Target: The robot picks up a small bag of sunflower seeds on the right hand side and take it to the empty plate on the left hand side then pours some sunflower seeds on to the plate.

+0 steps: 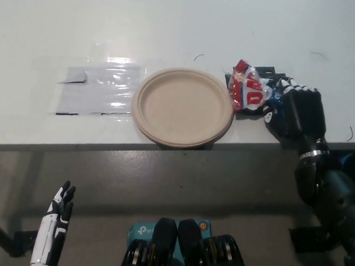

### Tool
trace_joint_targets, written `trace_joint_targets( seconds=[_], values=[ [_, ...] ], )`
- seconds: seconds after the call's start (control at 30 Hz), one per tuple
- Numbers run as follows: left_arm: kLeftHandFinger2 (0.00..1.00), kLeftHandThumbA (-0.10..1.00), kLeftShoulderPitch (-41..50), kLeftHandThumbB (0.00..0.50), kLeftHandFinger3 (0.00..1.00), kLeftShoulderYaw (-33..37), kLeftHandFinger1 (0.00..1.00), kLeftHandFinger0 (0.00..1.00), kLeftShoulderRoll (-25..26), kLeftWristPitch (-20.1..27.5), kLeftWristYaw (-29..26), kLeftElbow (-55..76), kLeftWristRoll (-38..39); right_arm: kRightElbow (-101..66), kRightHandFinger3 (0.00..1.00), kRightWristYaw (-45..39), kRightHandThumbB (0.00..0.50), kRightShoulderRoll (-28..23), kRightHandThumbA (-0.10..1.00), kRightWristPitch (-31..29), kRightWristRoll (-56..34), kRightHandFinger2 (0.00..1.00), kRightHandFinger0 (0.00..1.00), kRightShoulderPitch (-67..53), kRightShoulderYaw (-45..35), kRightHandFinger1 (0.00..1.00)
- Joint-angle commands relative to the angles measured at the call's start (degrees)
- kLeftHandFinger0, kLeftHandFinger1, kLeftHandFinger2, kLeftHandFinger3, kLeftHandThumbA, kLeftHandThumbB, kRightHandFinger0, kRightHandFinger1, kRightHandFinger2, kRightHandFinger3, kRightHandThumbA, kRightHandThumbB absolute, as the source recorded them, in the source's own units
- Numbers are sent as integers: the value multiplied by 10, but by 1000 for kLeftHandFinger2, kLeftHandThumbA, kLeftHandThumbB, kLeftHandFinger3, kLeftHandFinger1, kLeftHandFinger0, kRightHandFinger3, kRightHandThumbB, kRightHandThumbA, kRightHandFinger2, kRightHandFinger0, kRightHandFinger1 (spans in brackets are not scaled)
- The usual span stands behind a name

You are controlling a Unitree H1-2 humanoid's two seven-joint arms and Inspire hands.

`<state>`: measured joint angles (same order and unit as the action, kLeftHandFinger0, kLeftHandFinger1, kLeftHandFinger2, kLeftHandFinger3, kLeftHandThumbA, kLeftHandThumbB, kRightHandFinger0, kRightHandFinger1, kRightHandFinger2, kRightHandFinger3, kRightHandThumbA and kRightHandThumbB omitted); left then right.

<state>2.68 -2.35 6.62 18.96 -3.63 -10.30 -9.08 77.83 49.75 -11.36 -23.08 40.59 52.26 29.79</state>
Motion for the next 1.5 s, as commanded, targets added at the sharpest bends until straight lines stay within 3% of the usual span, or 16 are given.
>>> trace_joint_targets(
  seconds=[0.0,0.13,0.27,0.4,0.47,0.6,0.63,0.73,0.77,0.8,0.93,1.03,1.17,1.3,1.43,1.47],
  values=[
    [1000,1000,-2,0,1000,4,1000,1000,9,29,2,12,-2,-26,790,12,57,16,-100,-38,-25,798,0,12,-4,304],
    [1000,1000,-2,4,1000,3,1000,1000,10,23,4,17,2,-43,791,7,26,20,-100,-38,-38,823,0,16,3,338],
    [1000,1000,-4,9,1000,5,1000,1000,11,24,4,15,-1,-47,822,11,84,22,-100,-38,-34,855,0,23,11,384],
    [1000,1000,-3,1,1000,5,1000,1000,12,23,2,17,-5,-48,778,6,68,23,-100,-38,-42,828,0,29,15,374],
    [1000,1000,-3,0,1000,4,1000,1000,12,28,1,16,-5,-41,755,5,18,26,-100,-38,-32,816,0,35,20,371],
    [1000,1000,-4,0,1000,4,1000,1000,11,26,2,15,-2,-44,691,3,92,25,-100,-38,-23,794,0,37,36,358],
    [1000,1000,-4,0,1000,4,1000,1000,11,21,3,18,-1,-43,690,11,133,25,-100,-38,-13,790,0,39,49,352],
    [1000,1000,-4,0,1000,5,1000,1000,11,18,3,21,-3,-41,688,24,150,24,-100,-38,1,781,0,43,75,348],
    [1000,1000,-4,1,1000,5,1000,1000,12,17,4,21,-4,-44,706,17,128,23,-100,-38,0,800,0,44,80,369],
    [1000,1000,-5,0,1000,5,1000,1000,13,19,4,21,-3,-42,709,23,150,23,-100,-38,3,805,0,46,86,375],
    [1000,1000,-9,4,1000,5,1000,1000,13,20,4,18,-1,-33,694,38,147,20,-100,-38,24,793,0,51,116,339],
    [1000,1000,-11,17,1000,5,1000,1000,14,18,5,18,0,-32,687,48,181,17,-100,-38,32,792,0,54,136,320],
    [1000,1000,-12,20,1000,7,1000,1000,15,12,6,20,-5,-34,703,64,167,8,-100,-38,54,813,0,58,166,285],
    [1000,1000,-17,2,1000,9,1000,1000,19,25,6,11,-4,-24,743,102,192,-2,-100,-38,104,818,0,69,212,118],
    [1000,1000,-19,0,1000,11,1000,1000,23,19,8,16,-8,-24,726,109,198,-14,-100,-36,124,795,0,79,240,148],
    [1000,1000,-21,0,1000,11,1000,1000,24,19,8,16,-8,-25,681,111,200,-18,-100,-38,124,751,0,81,244,100]
  ],
)
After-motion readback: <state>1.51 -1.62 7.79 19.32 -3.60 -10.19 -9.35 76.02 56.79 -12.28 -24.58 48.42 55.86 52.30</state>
